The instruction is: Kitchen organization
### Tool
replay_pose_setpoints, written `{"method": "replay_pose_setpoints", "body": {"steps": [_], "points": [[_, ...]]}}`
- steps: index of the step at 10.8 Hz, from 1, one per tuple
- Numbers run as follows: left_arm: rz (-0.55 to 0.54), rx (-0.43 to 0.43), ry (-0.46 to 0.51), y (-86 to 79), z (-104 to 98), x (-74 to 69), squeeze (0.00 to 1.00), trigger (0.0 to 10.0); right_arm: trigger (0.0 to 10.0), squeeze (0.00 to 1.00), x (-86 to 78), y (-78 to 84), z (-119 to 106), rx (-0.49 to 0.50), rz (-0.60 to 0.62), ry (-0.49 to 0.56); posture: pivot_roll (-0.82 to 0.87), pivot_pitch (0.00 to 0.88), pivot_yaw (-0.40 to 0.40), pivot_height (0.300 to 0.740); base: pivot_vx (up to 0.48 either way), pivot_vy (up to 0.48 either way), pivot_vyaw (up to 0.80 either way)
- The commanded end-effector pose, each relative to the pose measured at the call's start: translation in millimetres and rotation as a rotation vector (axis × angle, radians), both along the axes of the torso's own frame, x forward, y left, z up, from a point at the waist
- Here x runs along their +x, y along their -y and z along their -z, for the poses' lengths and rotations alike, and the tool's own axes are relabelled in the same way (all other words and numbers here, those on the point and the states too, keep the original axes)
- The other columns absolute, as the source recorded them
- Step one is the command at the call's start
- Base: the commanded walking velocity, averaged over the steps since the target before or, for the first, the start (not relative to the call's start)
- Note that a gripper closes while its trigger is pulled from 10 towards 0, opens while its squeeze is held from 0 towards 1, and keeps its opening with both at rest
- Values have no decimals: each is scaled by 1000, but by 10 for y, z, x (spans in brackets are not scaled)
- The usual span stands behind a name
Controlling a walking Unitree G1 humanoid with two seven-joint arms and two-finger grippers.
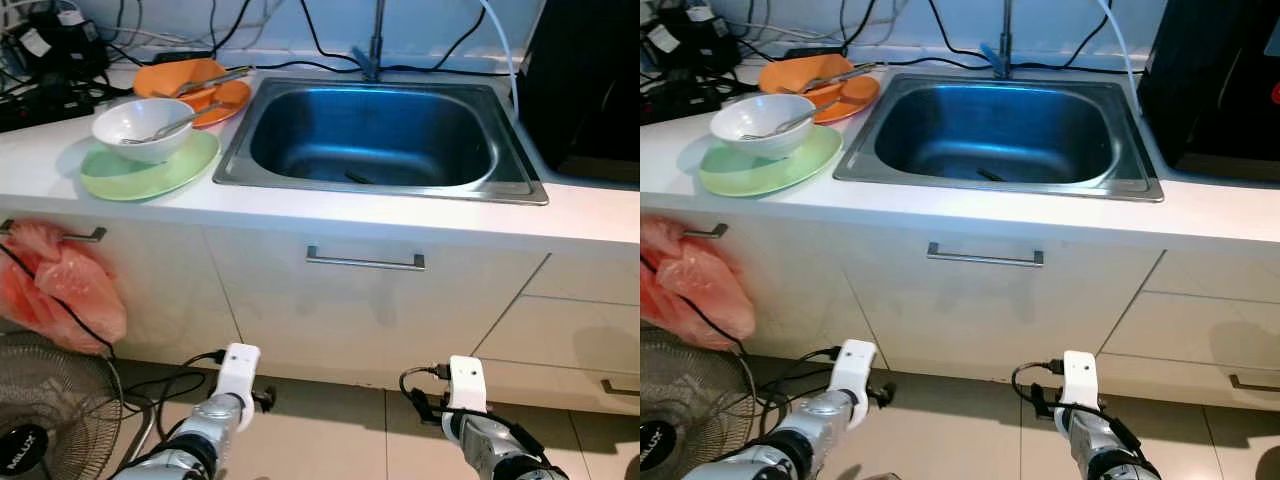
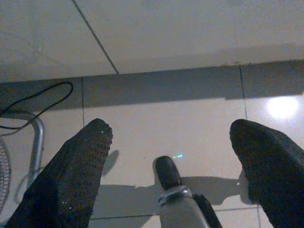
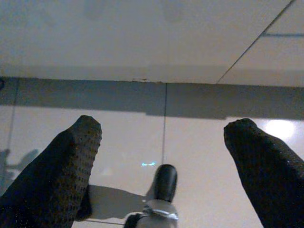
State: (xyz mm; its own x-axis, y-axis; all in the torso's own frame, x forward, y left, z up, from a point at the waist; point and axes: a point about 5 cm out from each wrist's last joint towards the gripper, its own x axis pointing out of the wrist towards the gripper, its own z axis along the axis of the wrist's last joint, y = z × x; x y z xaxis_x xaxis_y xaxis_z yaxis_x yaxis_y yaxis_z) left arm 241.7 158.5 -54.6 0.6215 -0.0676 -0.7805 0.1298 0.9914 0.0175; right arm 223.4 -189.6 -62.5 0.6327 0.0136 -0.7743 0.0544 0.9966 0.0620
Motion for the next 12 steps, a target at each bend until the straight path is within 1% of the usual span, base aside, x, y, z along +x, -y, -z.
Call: {"method": "replay_pose_setpoints", "body": {"steps": [1, 2, 3, 4, 5, 6, 7, 8, 9, 10, 11, 12], "points": [[-18, 10, 44, -90, -44, 48, 0, 10000, 10000, 0, 43, 28, -33, -57, -29, 26, 110, 0, 17, 740, 0, 0, 0], [-20, 17, 88, -119, -92, 105, 0, 10000, 10000, 0, 67, 64, -53, -54, 19, 37, 106, 0, 20, 740, 0, 0, 0], [-44, -26, 128, -104, -149, 176, 0, 10000, 10000, 0, 107, 66, -84, -70, -1, 67, 108, 0, 20, 740, 0, 0, 0], [-53, -79, 207, -86, -271, 314, 0, 10000, 10000, 0, 212, 49, -166, -36, -47, 130, 117, 0, 17, 740, 0, 0, 0], [-53, -113, 289, -104, -406, 446, 0, 10000, 10000, 0, 353, -5, -288, 62, -37, 233, 118, 0, 16, 740, 0, 0, 0], [-51, -128, 323, -116, -463, 495, 0, 10000, 10000, 0, 407, -9, -346, 143, -3, 281, 116, 8, 17, 740, 0, 0, 0], [-8, -131, 419, -112, -591, 585, 0, 10000, 10000, 0, 462, 50, -415, 238, 72, 324, 111, 15, 14, 740, 0, 0, 0], [-72, -154, 520, -172, -782, 725, 0, 10000, 10000, 0, 536, 156, -506, 335, 209, 374, 108, 21, 6, 740, 0, 0, 0], [-50, -164, 604, -117, -948, 822, 0, 10000, 10000, 0, 595, 220, -601, 258, 238, 432, 113, 25, -8, 740, 0, 0, 0], [-12, -165, 672, -50, -1073, 865, 0, 10000, 10000, 0, 637, 184, -673, 260, 252, 477, 112, 26, -13, 740, 0, 0, 0], [5, -208, 745, 79, -1212, 852, 0, 10000, 10000, 0, 674, 108, -811, 203, 255, 569, 113, 24, -13, 740, 0, 0, 0], [69, -250, 767, 285, -1258, 738, 0, 10000, 10000, 0, 659, -14, -884, 249, 267, 597, 117, 24, -14, 740, 0, 0, 0]]}}
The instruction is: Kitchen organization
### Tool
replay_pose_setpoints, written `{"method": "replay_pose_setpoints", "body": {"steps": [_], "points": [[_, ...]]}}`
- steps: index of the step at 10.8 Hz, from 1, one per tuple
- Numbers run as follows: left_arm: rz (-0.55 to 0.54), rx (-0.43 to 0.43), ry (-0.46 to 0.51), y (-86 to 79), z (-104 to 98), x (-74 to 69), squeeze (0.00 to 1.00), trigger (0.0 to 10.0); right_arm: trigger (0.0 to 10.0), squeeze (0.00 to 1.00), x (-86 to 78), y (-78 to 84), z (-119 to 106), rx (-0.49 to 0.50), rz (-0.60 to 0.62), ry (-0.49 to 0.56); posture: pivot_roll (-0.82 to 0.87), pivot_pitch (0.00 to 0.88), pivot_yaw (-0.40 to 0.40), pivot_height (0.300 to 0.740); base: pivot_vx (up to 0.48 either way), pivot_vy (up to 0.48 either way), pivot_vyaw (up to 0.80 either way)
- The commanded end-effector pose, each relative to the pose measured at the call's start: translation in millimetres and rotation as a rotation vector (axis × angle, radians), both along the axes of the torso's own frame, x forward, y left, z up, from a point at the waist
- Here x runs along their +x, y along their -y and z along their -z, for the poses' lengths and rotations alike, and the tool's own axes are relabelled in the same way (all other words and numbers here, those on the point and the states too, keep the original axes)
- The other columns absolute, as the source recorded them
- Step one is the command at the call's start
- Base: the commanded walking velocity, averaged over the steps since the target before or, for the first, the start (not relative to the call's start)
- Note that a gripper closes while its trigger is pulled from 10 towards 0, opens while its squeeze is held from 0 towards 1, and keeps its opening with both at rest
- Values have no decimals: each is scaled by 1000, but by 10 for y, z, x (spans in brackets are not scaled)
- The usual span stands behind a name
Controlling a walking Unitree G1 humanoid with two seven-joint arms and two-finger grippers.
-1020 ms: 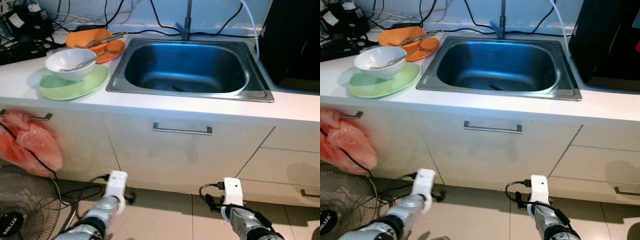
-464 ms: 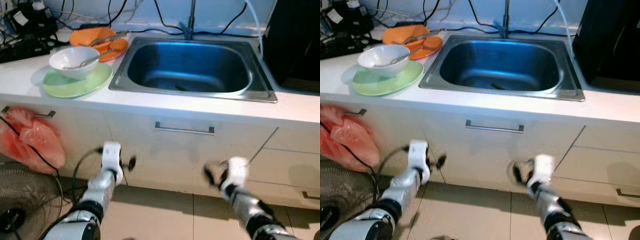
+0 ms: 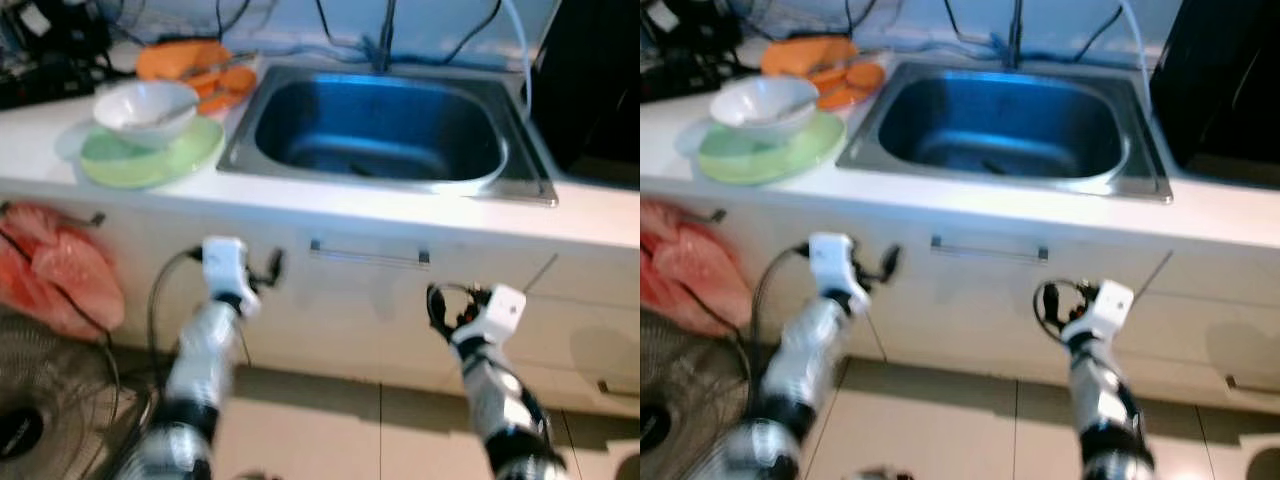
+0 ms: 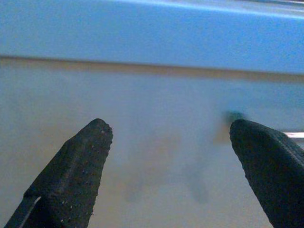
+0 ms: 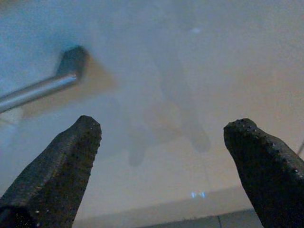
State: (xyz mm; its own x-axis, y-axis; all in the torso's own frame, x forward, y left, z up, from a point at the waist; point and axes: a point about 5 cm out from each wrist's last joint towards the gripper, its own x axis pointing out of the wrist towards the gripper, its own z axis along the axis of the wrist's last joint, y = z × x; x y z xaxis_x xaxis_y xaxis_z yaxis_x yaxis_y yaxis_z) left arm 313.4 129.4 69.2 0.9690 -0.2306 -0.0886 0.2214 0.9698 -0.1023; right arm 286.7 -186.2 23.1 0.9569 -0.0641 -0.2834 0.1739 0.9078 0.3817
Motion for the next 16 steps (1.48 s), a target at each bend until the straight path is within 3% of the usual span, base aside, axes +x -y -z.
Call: {"method": "replay_pose_setpoints", "body": {"steps": [1, 2, 5, 6, 7, 9, 11, 13, 14, 15, 16], "points": [[41, 12, -2, 69, -19, -29, 0, 10000, 10000, 0, 7, -22, -56, -10, 1, 18, 118, 23, -11, 740, 0, 0, 0], [75, 46, 9, 102, -28, -73, 0, 10000, 10000, 0, -16, 33, -38, -20, 29, -32, 119, 21, -8, 740, 0, 0, 0], [28, 60, 35, -84, -197, -146, 0, 10000, 10000, 0, -79, 116, -213, -113, 28, -12, 113, 21, -14, 740, 0, 0, 0], [28, 62, 47, -104, -240, -174, 0, 10000, 10000, 0, -70, 128, -275, -54, 31, 9, 108, 20, -13, 740, 0, 0, 0], [38, 53, 74, -77, -301, -171, 0, 10000, 10000, 0, -22, 129, -350, -84, 34, 20, 107, 14, -10, 740, 0, 0, 0], [12, 27, 142, -20, -549, -119, 0, 10000, 10000, 0, 46, 84, -537, -145, -3, 81, 106, 7, -11, 740, 0, 0, 0], [-9, 17, 204, -30, -769, -90, 0, 10000, 10000, 0, 91, 49, -756, -135, -38, 154, 103, 7, -12, 740, 0, 0, 0], [-91, -5, 206, -148, -871, -36, 0, 10000, 10000, 0, 109, 6, -929, -275, -106, 220, 101, 2, -12, 740, 0, 0, 0], [-109, -16, 238, -153, -954, -17, 0, 10000, 10000, 0, 109, -18, -982, -287, -117, 219, 101, 2, -11, 740, 0, 0, 0], [-117, 49, 271, -114, -1072, -23, 0, 10000, 10000, 0, 122, -64, -1116, -317, -134, 274, 103, 2, -7, 740, 0, 0, 0], [-111, 60, 286, -72, -1163, -18, 0, 10000, 10000, 0, 138, -99, -1225, -351, -137, 320, 104, 2, -4, 740, 0, 0, 0]]}}
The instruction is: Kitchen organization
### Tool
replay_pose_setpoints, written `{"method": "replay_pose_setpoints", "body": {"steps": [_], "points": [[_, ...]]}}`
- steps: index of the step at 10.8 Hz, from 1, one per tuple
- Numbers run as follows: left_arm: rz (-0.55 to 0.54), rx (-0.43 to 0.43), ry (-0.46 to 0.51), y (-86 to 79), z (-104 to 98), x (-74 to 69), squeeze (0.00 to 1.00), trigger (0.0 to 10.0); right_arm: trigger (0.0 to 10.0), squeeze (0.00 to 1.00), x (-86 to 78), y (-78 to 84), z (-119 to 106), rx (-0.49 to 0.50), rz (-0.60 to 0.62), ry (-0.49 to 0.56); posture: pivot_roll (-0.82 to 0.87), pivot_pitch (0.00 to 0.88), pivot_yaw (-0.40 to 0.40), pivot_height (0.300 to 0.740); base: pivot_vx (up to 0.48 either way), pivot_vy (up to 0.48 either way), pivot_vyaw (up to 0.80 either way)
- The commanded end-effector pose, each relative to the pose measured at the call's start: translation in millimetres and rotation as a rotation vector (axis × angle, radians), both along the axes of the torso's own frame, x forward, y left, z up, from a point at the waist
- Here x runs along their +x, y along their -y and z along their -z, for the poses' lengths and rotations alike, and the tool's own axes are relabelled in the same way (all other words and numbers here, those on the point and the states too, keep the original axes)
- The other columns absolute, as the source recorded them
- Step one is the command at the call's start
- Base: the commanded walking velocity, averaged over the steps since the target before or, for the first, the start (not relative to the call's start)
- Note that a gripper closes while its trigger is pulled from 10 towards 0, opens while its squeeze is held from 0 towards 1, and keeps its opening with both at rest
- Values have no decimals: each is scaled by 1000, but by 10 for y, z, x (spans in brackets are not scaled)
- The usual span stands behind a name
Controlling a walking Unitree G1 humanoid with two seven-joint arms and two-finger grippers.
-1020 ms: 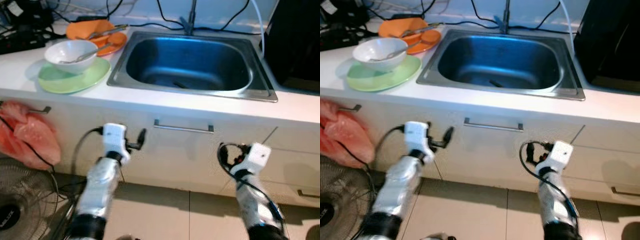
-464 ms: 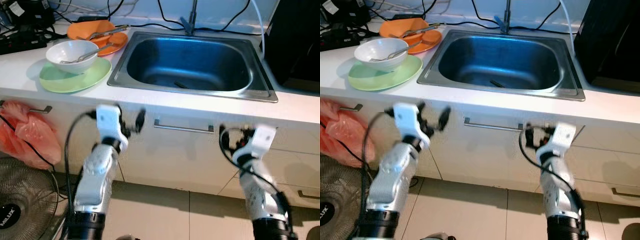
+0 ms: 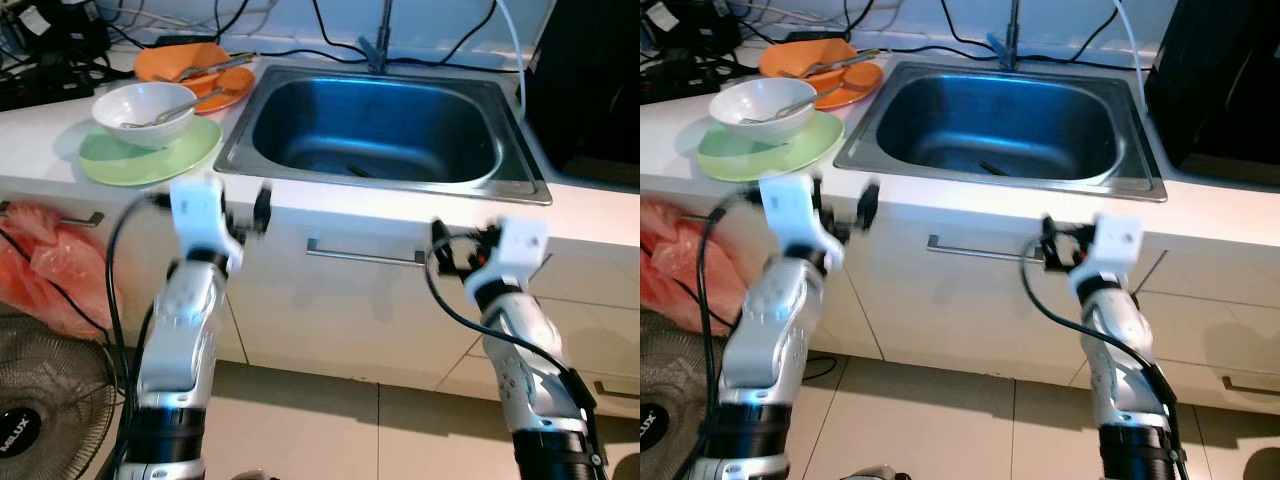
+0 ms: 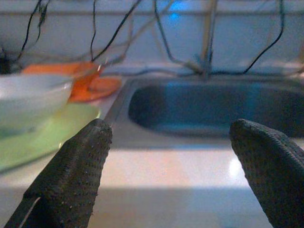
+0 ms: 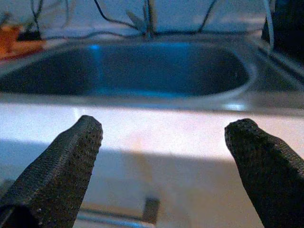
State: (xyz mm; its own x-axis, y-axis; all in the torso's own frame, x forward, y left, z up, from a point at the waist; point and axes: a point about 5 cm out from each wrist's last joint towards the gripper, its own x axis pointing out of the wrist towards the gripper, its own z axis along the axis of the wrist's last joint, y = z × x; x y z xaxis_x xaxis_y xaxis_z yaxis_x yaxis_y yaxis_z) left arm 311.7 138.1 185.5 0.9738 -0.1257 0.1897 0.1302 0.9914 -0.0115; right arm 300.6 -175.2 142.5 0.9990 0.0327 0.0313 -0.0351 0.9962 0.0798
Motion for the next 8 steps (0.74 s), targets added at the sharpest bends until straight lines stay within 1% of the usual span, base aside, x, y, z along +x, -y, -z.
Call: {"method": "replay_pose_setpoints", "body": {"steps": [1, 2, 3, 5, 6, 7, 8], "points": [[6, -5, 28, 34, -116, 11, 0, 10000, 10000, 0, 14, -11, -116, -15, 3, 39, 102, 3, -1, 740, 0, 0, 0], [6, 16, 55, 35, -172, 24, 0, 10000, 10000, 0, 19, -25, -156, -13, -1, 50, 102, 1, 1, 740, 0, 0, 0], [-23, -5, 45, -12, -163, 49, 0, 10000, 10000, 0, 20, -43, -182, -7, -7, 48, 98, 3, 1, 740, 0, 0, -800], [-63, -22, 17, -91, -111, 77, 0, 10000, 10000, 0, 17, -63, -184, -20, -19, 59, 99, 3, 0, 740, 0, 0, 0], [-111, -42, 35, -170, -161, 105, 0, 10000, 10000, 0, 18, -88, -204, -26, -27, 65, 98, 3, 1, 740, 0, 0, 0], [-120, 9, 72, -175, -237, 115, 0, 10000, 10000, 0, 19, -113, -238, -50, -32, 81, 99, 3, 1, 740, 0, 0, 0], [-123, 3, 60, -182, -239, 132, 0, 10000, 10000, 0, 25, -135, -259, -52, -37, 88, 100, 1, 2, 740, 0, 0, 0]]}}
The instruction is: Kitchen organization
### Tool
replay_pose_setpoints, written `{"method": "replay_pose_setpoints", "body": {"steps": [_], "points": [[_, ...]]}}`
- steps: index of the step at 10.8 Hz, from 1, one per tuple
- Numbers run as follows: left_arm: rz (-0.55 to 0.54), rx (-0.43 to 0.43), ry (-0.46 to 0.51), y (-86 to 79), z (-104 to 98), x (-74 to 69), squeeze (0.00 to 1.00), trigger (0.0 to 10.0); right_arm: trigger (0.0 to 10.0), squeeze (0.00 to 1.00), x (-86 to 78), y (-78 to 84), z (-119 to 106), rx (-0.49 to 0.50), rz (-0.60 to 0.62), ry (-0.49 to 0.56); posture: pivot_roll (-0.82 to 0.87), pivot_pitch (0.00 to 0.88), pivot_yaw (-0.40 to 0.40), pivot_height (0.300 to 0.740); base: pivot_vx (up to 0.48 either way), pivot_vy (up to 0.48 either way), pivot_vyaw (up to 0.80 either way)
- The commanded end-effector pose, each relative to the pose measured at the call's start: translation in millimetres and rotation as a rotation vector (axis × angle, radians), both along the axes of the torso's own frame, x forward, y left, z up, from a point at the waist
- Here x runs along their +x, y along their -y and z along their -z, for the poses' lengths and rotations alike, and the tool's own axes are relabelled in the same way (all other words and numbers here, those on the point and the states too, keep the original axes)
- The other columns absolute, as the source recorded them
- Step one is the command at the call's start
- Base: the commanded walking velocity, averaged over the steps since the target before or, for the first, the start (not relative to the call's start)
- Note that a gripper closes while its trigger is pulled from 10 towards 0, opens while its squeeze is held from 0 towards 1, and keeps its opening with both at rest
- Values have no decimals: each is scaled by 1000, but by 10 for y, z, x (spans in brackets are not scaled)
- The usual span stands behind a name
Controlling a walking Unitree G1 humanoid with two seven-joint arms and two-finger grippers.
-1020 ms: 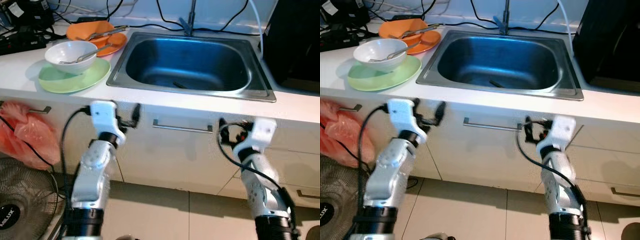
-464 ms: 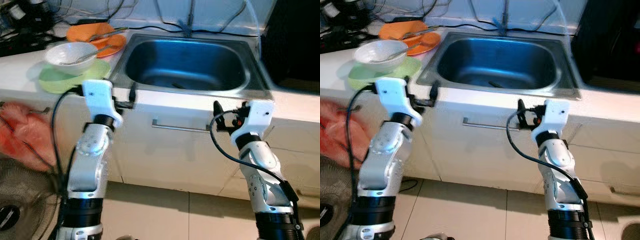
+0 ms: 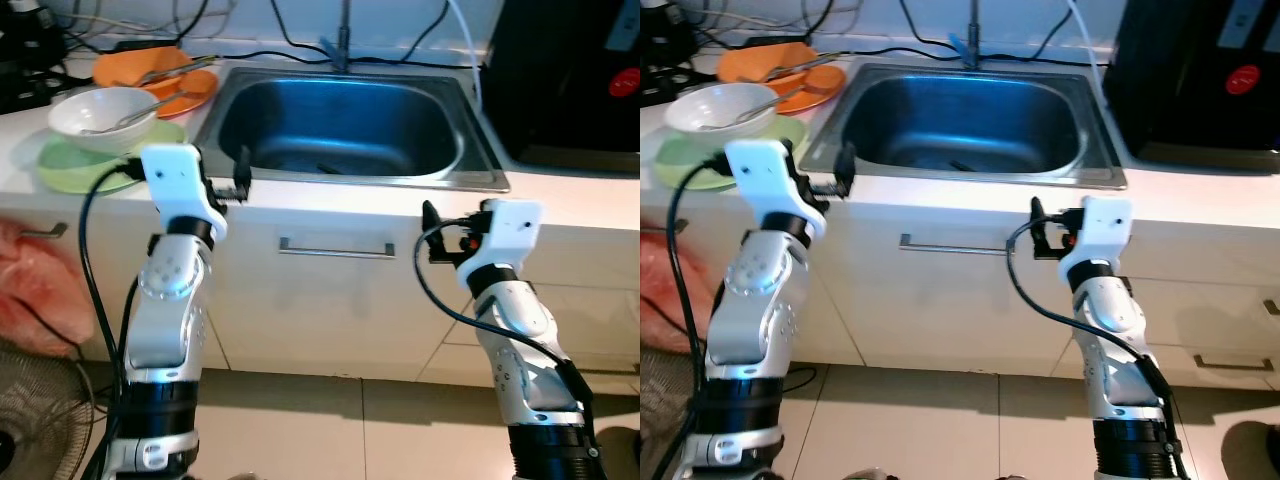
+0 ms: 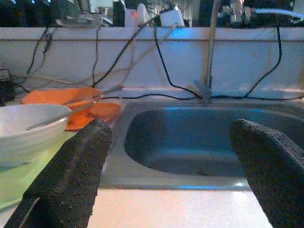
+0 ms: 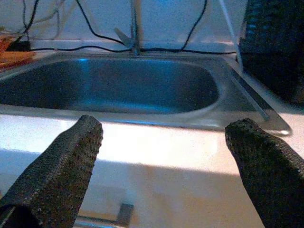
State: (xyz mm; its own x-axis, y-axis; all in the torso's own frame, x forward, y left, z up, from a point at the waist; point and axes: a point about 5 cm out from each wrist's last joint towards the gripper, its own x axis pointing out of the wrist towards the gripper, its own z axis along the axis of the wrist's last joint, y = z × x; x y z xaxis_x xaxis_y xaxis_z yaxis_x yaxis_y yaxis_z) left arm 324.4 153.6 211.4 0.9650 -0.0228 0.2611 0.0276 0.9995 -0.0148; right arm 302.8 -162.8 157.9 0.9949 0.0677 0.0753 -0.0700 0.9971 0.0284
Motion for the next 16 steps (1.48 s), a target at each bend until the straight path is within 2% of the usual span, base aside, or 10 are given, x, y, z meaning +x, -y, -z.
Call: {"method": "replay_pose_setpoints", "body": {"steps": [1, 2, 3, 5, 9, 13, 16], "points": [[-16, -5, -25, -29, 36, 18, 0, 10000, 10000, 0, 9, -21, -131, -12, -3, 56, 98, 0, 5, 740, 0, 0, 800], [-65, 28, -23, -60, 40, 21, 0, 10000, 10000, 0, 18, -21, -149, -5, 3, 61, 98, 0, 5, 740, 0, 0, 0], [-60, 28, -22, -67, 38, 20, 0, 10000, 10000, 0, 20, -17, -158, 1, 11, 64, 98, 0, 5, 740, 0, 0, 0], [-55, -5, -25, -104, 23, 7, 0, 10000, 10000, 0, 28, -34, -231, 3, 9, 91, 98, 0, 5, 740, 0, 0, 0], [-68, -8, -18, -120, -4, 21, 0, 10000, 10000, 0, 49, -66, -297, -19, 2, 124, 97, 0, 20, 740, 370, 0, 0], [-116, -3, 2, -234, -83, 44, 0, 10000, 10000, 0, 80, -121, -333, -28, -13, 145, 106, 3, 32, 740, 415, 0, 0], [-110, -11, -11, -197, -42, 35, 0, 10000, 10000, 0, 56, -143, -310, -40, -23, 140, 99, 9, 26, 740, 286, 384, 0]]}}
